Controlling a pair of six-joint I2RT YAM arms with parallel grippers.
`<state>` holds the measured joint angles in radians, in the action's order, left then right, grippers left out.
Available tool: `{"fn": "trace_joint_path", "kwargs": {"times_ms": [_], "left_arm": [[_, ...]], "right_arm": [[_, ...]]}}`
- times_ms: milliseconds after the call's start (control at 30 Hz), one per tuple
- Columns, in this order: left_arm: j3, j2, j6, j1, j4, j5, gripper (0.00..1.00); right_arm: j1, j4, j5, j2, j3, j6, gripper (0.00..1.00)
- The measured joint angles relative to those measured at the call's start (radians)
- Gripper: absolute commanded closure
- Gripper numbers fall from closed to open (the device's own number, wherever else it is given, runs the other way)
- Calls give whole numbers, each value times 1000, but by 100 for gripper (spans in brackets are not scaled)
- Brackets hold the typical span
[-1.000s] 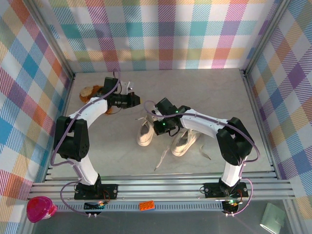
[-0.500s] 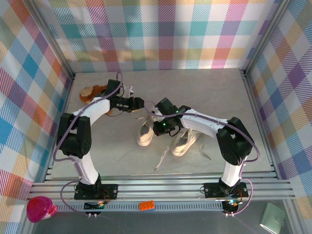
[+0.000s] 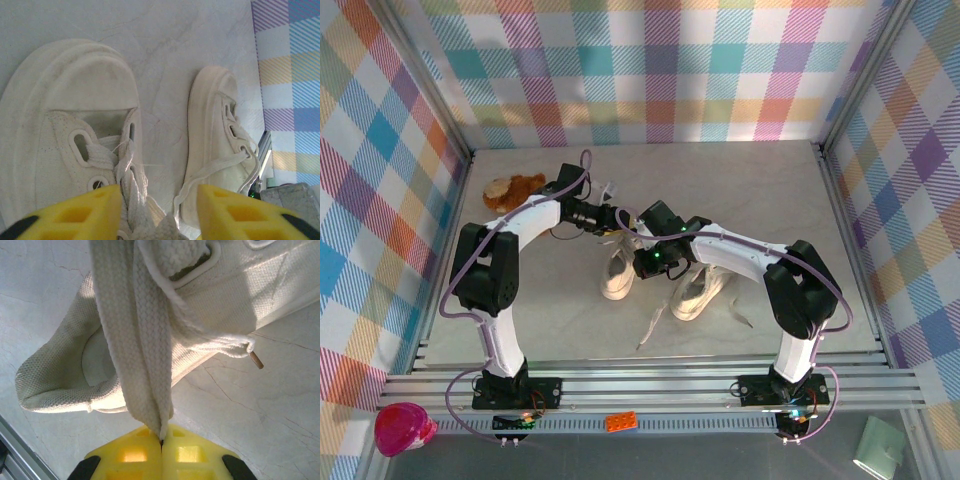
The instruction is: Tie the shoes
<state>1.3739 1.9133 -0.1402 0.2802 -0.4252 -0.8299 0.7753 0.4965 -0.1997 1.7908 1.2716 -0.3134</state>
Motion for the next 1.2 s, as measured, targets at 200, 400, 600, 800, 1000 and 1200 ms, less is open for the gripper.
{"fn": "trace_joint_path", "kwargs": {"times_ms": [200, 400, 600, 800, 1000, 1200], "left_arm": [[3, 1, 27, 0, -36, 1, 77], [3, 1, 34, 0, -47, 0, 100], [0, -10, 21, -18, -26, 13, 100], [-79, -102, -40, -53, 111, 63, 100], [-167, -125, -109, -56, 258, 90, 100], [-235, -122, -140, -59, 324, 107, 100]], "right_arm": [[0, 0, 0, 0, 0, 0, 100], [0, -2, 0, 0, 0, 0, 100], [0, -1, 1, 0, 0, 0, 100], [-4, 10, 1, 0, 0, 7, 100], [-31, 25, -31, 0, 0, 19, 100], [-80, 27, -81, 2, -16, 24, 100]]}}
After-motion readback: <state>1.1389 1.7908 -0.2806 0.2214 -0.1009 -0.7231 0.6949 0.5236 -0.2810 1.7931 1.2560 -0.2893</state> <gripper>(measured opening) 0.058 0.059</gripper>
